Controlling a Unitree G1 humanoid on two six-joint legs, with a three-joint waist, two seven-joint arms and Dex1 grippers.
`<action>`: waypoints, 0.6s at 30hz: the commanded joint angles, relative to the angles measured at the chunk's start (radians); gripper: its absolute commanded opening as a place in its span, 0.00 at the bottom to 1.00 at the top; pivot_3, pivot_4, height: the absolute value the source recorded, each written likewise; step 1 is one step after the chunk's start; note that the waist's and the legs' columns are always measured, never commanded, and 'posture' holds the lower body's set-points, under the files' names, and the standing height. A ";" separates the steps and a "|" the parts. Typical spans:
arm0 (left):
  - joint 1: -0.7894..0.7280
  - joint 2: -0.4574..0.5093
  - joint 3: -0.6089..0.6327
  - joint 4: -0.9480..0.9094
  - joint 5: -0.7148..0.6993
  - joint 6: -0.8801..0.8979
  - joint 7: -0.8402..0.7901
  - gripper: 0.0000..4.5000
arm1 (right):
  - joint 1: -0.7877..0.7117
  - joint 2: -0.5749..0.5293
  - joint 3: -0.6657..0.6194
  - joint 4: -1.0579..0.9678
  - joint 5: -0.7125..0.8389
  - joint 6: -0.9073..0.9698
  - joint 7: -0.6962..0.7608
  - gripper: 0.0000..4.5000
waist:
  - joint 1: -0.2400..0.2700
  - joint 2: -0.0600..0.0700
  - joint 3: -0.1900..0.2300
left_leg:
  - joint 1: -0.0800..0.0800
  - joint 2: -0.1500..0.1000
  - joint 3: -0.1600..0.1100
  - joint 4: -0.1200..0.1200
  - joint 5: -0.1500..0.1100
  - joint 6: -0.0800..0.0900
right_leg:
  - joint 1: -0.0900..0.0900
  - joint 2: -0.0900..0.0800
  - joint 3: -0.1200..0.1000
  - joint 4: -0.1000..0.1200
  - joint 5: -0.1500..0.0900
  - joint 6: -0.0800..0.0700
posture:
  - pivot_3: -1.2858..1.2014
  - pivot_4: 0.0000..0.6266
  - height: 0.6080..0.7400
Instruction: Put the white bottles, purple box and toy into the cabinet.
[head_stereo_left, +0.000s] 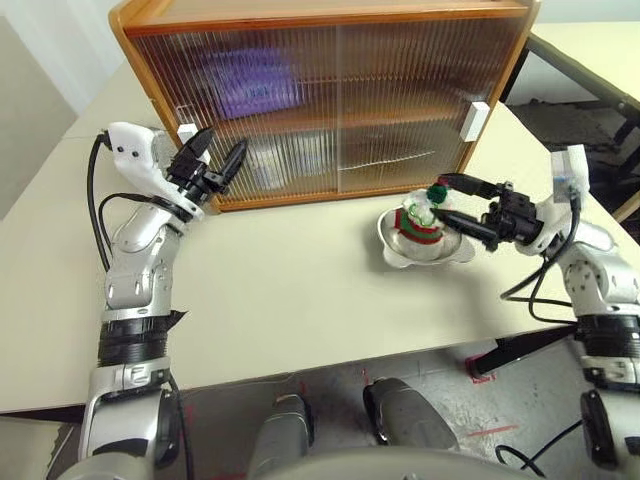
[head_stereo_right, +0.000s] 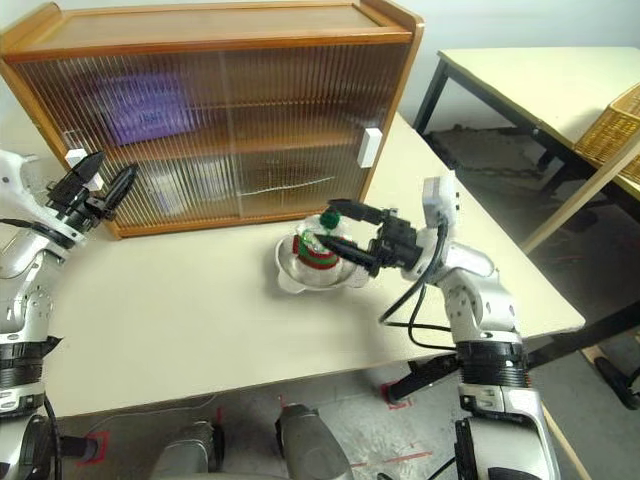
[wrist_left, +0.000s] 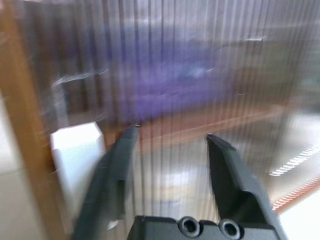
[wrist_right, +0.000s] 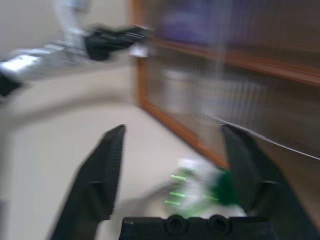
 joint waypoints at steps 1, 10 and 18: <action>0.075 0.036 -0.019 -0.064 -0.101 0.060 -0.159 0.97 | -0.034 -0.012 -0.024 0.076 -0.034 -0.011 -0.038 0.53 | 0.006 0.000 0.000 | 0.000 0.001 0.000 0.000 0.000 0.001 | 0.000 0.000 0.000 0.000 0.000 -0.002 | 0.43 0.15 1.00; 0.290 0.189 0.046 -0.195 -0.306 0.140 -0.500 1.00 | -0.160 -0.088 -0.067 0.308 -0.098 -0.082 -0.073 0.01 | 0.030 0.001 0.000 | -0.002 0.008 0.002 -0.001 -0.010 0.003 | -0.004 0.002 -0.004 0.001 -0.005 -0.013 | 0.44 0.14 1.00; 0.395 0.231 0.085 -0.229 -0.345 0.107 -0.644 1.00 | -0.288 -0.100 -0.094 0.478 -0.195 -0.158 -0.264 0.01 | 0.043 0.003 -0.002 | -0.001 0.011 0.002 -0.001 -0.012 0.004 | -0.005 0.002 -0.004 0.002 -0.004 -0.015 | 0.44 0.13 1.00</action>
